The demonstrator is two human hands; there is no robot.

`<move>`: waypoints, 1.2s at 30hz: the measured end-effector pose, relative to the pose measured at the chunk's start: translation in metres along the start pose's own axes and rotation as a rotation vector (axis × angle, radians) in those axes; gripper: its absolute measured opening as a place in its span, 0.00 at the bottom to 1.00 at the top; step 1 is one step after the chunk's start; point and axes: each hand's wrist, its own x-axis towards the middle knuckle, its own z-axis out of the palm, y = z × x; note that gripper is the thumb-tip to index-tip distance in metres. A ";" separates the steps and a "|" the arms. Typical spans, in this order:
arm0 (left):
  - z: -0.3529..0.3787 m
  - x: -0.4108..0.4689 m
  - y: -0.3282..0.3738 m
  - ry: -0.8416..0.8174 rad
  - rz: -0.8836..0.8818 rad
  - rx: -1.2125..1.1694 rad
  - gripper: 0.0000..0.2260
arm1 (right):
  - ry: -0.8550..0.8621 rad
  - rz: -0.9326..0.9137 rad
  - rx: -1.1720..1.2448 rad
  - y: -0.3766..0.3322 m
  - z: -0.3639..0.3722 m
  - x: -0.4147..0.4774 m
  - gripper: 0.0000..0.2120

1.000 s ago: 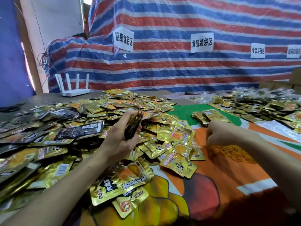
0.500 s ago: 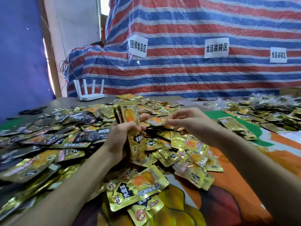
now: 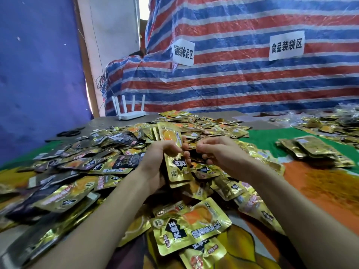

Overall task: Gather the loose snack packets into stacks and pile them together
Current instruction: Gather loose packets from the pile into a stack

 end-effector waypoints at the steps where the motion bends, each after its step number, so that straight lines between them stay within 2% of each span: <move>1: -0.001 0.000 0.001 -0.054 -0.005 -0.058 0.14 | -0.098 0.011 0.081 -0.001 -0.004 -0.002 0.07; 3: -0.001 -0.001 0.001 -0.137 -0.025 -0.134 0.13 | -0.268 -0.008 0.227 -0.002 -0.013 -0.007 0.07; 5: 0.000 -0.003 0.001 -0.188 -0.062 -0.151 0.12 | -0.344 -0.036 0.385 -0.003 -0.019 -0.009 0.07; 10: 0.005 -0.008 0.000 -0.246 -0.117 -0.152 0.11 | -0.330 -0.112 0.822 -0.008 -0.016 -0.011 0.06; 13: 0.007 -0.009 0.001 -0.262 -0.124 -0.167 0.10 | -0.259 -0.199 0.918 -0.008 -0.013 -0.011 0.05; 14: 0.007 -0.009 0.001 -0.264 -0.127 -0.171 0.11 | -0.247 -0.195 0.927 -0.008 -0.012 -0.011 0.08; 16: 0.005 -0.009 0.002 -0.268 -0.131 -0.170 0.10 | -0.264 -0.169 0.885 -0.007 -0.010 -0.010 0.16; 22: 0.002 -0.007 -0.001 -0.200 -0.144 -0.047 0.08 | -0.196 -0.175 0.497 -0.004 0.001 -0.011 0.23; 24: 0.002 -0.004 -0.003 -0.086 -0.096 0.031 0.12 | -0.145 -0.199 0.378 -0.004 0.004 -0.013 0.26; 26: 0.002 0.001 -0.005 0.098 0.004 0.017 0.14 | -0.077 -0.221 0.295 -0.006 0.009 -0.016 0.25; 30: 0.000 0.007 0.001 0.424 0.259 -0.140 0.06 | 0.022 -0.255 0.157 -0.007 0.028 -0.023 0.23; 33: 0.002 0.009 0.007 0.547 0.351 -0.192 0.04 | 0.035 -0.303 0.055 -0.006 0.049 -0.026 0.21; 36: 0.004 0.005 0.007 0.562 0.350 -0.233 0.13 | 0.134 -0.354 -0.139 -0.005 0.061 -0.025 0.24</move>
